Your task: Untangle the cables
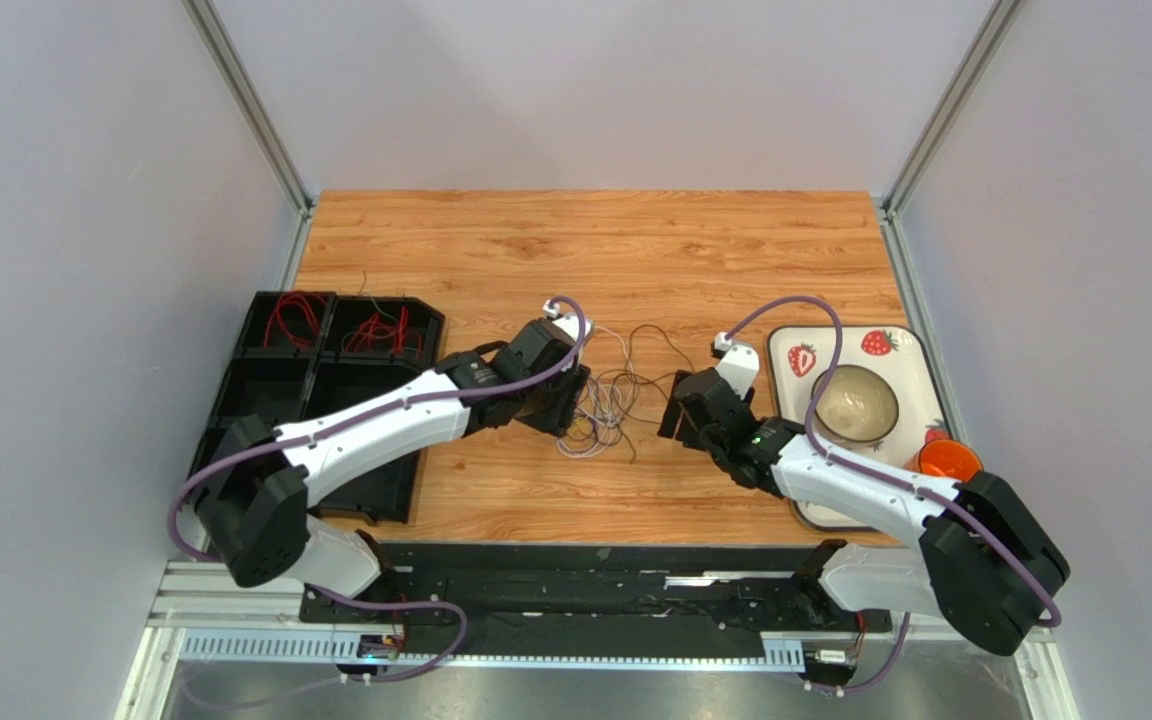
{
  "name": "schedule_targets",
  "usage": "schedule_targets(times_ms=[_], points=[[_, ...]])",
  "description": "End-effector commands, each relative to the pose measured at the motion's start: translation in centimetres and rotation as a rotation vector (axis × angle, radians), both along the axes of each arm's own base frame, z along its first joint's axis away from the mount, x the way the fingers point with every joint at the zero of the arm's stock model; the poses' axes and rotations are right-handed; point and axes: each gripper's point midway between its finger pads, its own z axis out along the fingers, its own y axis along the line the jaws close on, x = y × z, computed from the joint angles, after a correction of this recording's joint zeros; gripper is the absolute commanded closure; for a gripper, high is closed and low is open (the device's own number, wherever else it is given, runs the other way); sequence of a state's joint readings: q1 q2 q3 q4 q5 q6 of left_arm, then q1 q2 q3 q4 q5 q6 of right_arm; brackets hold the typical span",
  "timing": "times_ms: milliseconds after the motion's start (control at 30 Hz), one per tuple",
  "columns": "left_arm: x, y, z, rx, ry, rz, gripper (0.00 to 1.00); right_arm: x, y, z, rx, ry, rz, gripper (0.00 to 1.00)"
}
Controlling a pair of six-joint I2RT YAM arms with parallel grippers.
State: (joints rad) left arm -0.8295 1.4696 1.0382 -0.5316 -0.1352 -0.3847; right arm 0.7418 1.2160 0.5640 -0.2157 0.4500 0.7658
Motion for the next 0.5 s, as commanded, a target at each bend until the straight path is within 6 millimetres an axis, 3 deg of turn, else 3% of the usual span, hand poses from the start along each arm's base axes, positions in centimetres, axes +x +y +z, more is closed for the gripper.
schedule_targets(times_ms=[0,100,200,233,300,333,367,433,467], points=[[-2.6,-4.0,3.1,-0.146,-0.052,-0.14,0.42,1.0,0.5,1.3,0.026,-0.043,-0.011,0.32],[-3.1,-5.2,3.0,-0.164,-0.054,-0.16,0.4,1.0,0.3,1.4,0.029,-0.05,-0.021,0.32],[-2.1,-6.1,3.0,-0.17,-0.061,-0.125,0.4,0.9,0.0,1.6,0.034,-0.061,-0.031,0.32],[-1.5,-6.8,3.5,-0.182,-0.076,-0.125,0.41,0.9,0.0,1.6,0.035,-0.062,-0.031,0.32],[-0.8,-7.8,2.6,-0.163,-0.068,-0.138,0.42,0.9,0.0,1.7,0.039,-0.063,-0.035,0.32],[-0.1,-8.9,3.2,-0.179,-0.081,-0.146,0.42,0.9,-0.1,1.7,0.037,-0.064,-0.037,0.32],[0.2,-9.5,1.9,-0.15,-0.064,-0.158,0.43,0.8,-0.2,1.6,0.036,-0.064,-0.039,0.32],[0.8,-11.2,2.3,-0.156,-0.075,-0.182,0.43,0.8,-0.4,1.8,0.043,-0.073,-0.057,0.31],[1.0,-11.8,1.0,-0.13,-0.066,-0.204,0.43,0.7,-0.7,1.7,0.041,-0.073,-0.067,0.32]])
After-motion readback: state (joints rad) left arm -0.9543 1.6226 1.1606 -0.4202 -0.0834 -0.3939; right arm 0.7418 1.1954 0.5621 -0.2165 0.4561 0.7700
